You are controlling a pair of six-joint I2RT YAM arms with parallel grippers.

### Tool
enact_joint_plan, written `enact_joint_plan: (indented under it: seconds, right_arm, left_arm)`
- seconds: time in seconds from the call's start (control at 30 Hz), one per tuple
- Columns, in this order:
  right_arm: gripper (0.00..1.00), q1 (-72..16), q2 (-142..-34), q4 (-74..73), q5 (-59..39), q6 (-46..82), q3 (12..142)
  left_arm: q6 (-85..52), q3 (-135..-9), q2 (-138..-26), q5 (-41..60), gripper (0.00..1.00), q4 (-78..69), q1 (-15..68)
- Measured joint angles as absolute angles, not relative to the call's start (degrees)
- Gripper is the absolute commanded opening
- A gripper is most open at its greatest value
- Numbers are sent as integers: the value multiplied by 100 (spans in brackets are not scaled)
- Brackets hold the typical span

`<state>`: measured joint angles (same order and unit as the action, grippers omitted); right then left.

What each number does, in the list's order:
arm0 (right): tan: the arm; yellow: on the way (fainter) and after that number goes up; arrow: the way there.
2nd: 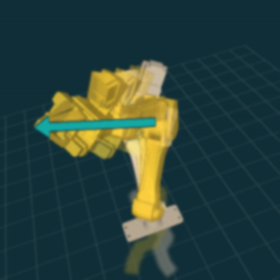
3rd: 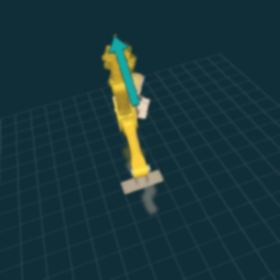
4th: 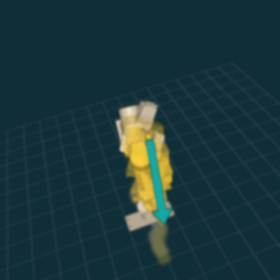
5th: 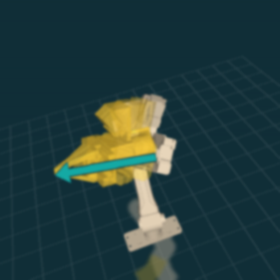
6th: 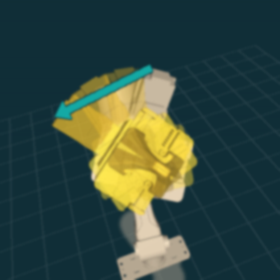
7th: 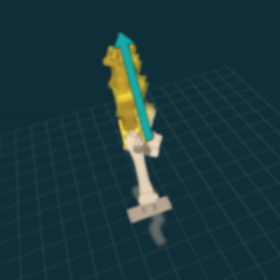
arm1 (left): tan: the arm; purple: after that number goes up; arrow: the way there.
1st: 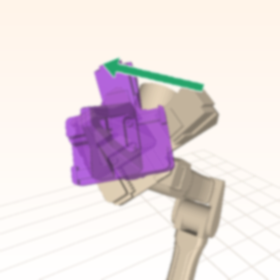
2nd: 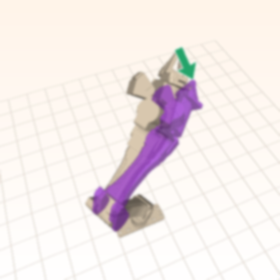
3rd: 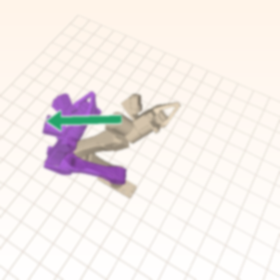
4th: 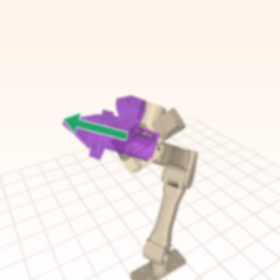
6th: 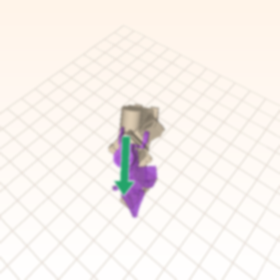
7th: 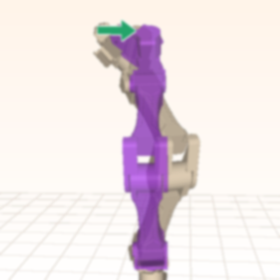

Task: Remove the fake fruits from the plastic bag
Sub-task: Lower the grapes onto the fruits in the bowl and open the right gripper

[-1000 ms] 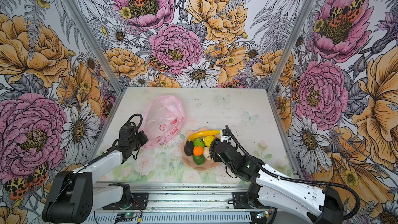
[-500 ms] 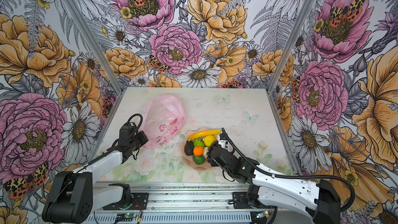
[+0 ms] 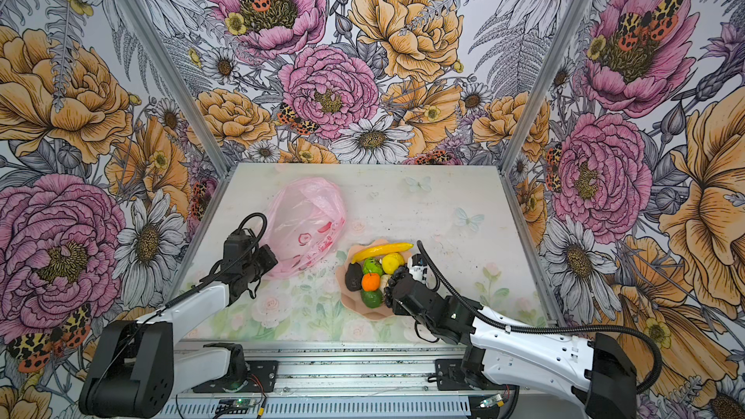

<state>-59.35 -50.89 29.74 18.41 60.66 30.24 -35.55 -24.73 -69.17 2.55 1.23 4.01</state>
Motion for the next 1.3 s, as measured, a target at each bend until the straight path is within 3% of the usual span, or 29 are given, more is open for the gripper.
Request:
enact_joint_plan:
  seconds: [0.17, 0.73, 1.17, 1.3]
  right_arm:
    - [46, -5946, -5157, 2923, 1656, 6152, 3024]
    - [80, -5944, -5107, 2869, 1546, 6206, 3015]
    - [89, -5756, -4873, 3122, 1649, 6066, 3015]
    - [99, -5579, -4755, 3286, 1673, 5902, 3028]
  left_arm:
    - [-3555, -2473, -6917, 255, 0, 123, 401]
    - [-3555, -2473, -6917, 255, 0, 123, 401]
    - [-3553, -2473, -6919, 255, 0, 123, 401]
    - [-3551, -2473, -6923, 255, 0, 123, 401]
